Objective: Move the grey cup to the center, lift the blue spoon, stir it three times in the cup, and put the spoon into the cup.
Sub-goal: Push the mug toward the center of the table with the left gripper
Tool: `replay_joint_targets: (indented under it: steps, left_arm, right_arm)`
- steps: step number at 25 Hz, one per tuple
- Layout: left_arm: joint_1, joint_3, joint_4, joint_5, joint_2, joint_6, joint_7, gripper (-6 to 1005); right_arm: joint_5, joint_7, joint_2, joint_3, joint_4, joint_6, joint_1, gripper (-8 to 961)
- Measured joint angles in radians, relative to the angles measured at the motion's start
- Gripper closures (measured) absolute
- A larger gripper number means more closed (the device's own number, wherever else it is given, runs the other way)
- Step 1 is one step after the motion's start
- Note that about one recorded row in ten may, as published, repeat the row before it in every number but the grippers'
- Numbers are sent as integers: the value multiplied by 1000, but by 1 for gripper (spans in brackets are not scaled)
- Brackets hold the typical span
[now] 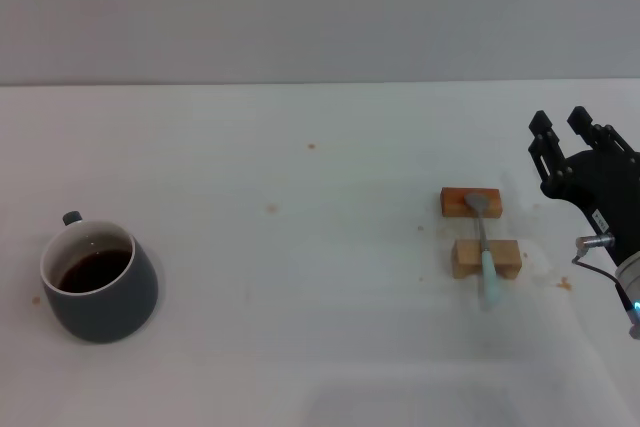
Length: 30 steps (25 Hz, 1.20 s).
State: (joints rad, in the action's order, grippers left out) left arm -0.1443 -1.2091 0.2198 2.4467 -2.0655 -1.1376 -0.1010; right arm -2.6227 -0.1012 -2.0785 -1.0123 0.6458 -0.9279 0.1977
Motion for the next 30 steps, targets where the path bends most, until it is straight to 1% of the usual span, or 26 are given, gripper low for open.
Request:
replay_joint_targets:
  steps: [21,26,30]
  left_arm:
    - [-1,1,1,-6,-1,-2,-3,181]
    - [7,35,1,1,0,-11,-50,183]
    - [12,47,1,1,-1,-12,-45,185]
  right_arm:
    - [0,-2,1,0,-5,0,-3,509]
    - [0,-6,2,-1,-5,0,-2,509]
    - [0,-6,2,-2,-4,-1,-2,508]
